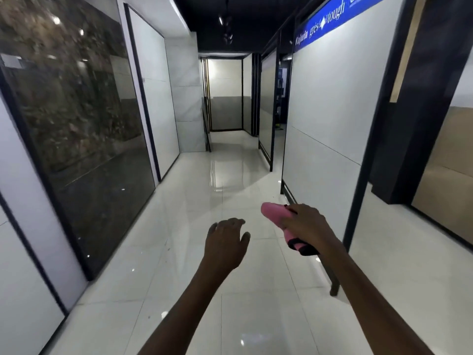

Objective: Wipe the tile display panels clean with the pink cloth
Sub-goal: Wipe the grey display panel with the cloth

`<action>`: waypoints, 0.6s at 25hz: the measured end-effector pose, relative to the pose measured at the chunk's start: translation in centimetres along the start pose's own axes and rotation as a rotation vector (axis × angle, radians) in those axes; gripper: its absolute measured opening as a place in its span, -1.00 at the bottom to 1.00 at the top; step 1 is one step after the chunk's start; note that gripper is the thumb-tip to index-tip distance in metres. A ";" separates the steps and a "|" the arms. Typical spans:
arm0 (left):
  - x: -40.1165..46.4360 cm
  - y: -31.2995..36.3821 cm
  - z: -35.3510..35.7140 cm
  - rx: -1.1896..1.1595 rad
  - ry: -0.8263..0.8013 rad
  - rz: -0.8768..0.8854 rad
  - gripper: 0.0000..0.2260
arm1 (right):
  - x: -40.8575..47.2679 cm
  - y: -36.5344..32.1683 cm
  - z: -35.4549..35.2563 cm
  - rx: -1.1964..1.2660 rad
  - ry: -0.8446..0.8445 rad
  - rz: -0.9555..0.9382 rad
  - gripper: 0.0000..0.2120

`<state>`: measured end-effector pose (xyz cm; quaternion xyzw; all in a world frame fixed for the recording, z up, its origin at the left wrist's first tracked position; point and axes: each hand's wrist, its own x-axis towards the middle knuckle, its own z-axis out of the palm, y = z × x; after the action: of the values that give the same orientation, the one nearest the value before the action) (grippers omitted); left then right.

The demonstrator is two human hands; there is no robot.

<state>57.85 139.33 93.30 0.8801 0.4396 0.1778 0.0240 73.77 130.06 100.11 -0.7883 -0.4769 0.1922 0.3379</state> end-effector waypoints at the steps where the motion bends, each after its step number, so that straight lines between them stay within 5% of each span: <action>1: 4.3 -1.6 1.1 -0.014 -0.019 0.010 -0.62 | 4.0 -0.7 0.5 0.004 -0.008 0.010 -0.61; 7: 29.9 -8.1 6.0 -0.009 -0.066 0.059 -0.61 | 29.0 -3.2 0.5 -0.021 0.092 0.067 -0.53; 15: 62.8 -13.4 17.8 0.019 -0.133 0.169 -0.61 | 62.1 2.5 4.2 0.045 0.140 0.190 -0.56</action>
<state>88.08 198.72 92.32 0.9240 0.3631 0.1161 0.0299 101.95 185.55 96.57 -0.8338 -0.3708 0.1784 0.3680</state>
